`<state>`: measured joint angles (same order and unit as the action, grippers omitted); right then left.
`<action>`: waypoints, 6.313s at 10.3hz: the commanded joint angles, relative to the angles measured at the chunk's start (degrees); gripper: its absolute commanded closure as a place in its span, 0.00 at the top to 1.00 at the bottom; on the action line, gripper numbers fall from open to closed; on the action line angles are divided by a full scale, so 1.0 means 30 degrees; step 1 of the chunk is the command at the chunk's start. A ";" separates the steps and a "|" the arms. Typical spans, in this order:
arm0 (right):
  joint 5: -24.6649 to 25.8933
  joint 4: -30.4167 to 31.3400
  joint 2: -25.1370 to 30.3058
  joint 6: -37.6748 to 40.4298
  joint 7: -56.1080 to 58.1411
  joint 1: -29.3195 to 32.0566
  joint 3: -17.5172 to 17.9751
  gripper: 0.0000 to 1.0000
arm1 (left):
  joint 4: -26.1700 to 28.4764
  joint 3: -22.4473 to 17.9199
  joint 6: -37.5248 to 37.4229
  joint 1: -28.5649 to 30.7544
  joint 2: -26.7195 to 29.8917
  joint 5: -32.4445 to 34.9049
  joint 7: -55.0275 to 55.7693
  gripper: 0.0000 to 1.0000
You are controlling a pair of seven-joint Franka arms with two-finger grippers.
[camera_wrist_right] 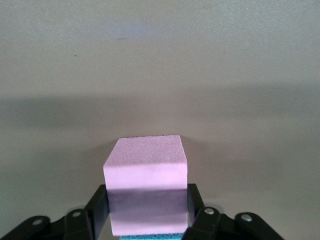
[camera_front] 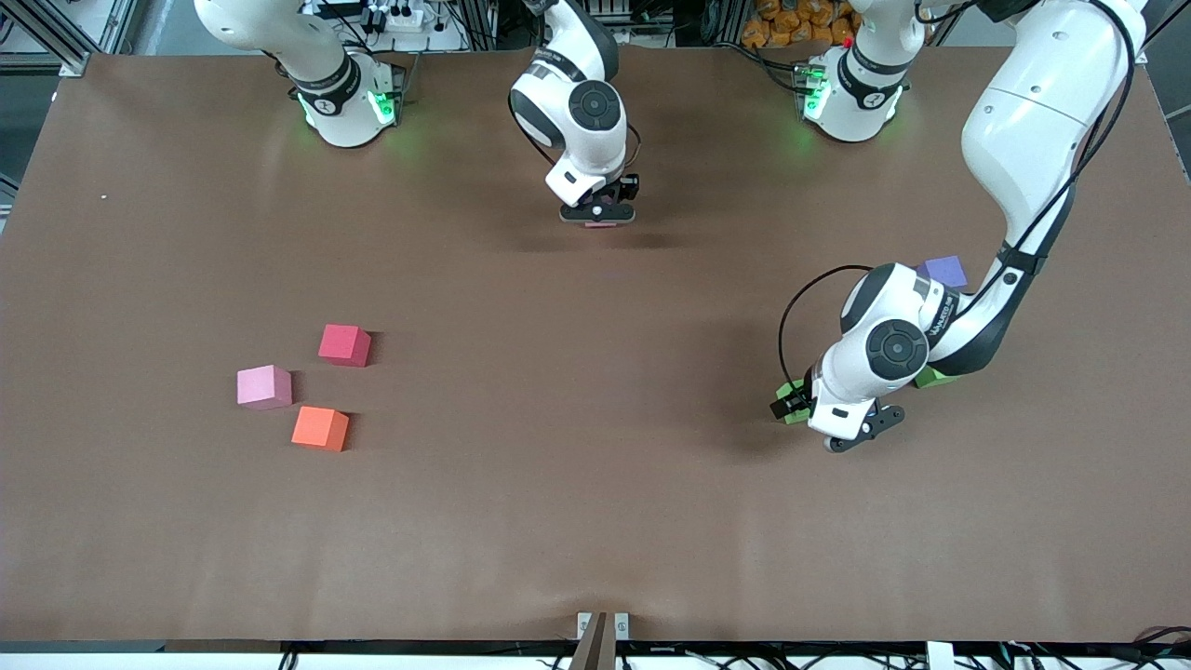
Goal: Arrange blocks into number 1
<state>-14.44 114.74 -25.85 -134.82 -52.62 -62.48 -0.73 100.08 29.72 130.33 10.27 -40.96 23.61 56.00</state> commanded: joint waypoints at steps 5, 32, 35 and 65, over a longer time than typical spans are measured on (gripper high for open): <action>0.0474 0.1709 0.2923 -0.0061 -0.0509 0.1045 0.0066 1.00 | -0.0341 -0.0093 0.0064 -0.0287 -0.0176 0.0569 -0.0093 0.00; 0.4640 0.3793 0.2522 -0.2609 1.5488 2.0008 0.1151 1.00 | 0.1651 0.2720 -0.0844 -1.1537 0.0294 0.0569 0.7612 0.00; 0.4639 0.4379 0.2288 -0.2610 1.5547 1.9832 0.1151 1.00 | 0.1884 0.2749 -0.0757 -1.1683 0.0206 0.0569 0.7612 0.00; 0.0948 0.0315 0.2088 -0.1057 0.6941 0.3965 -0.4937 0.69 | 0.1913 0.2691 -0.3305 0.6559 0.4044 0.0833 -0.3626 1.00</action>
<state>-10.44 119.71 -15.90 -138.71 -28.51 -46.00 -12.47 104.33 36.95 120.86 26.28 -29.59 25.26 49.61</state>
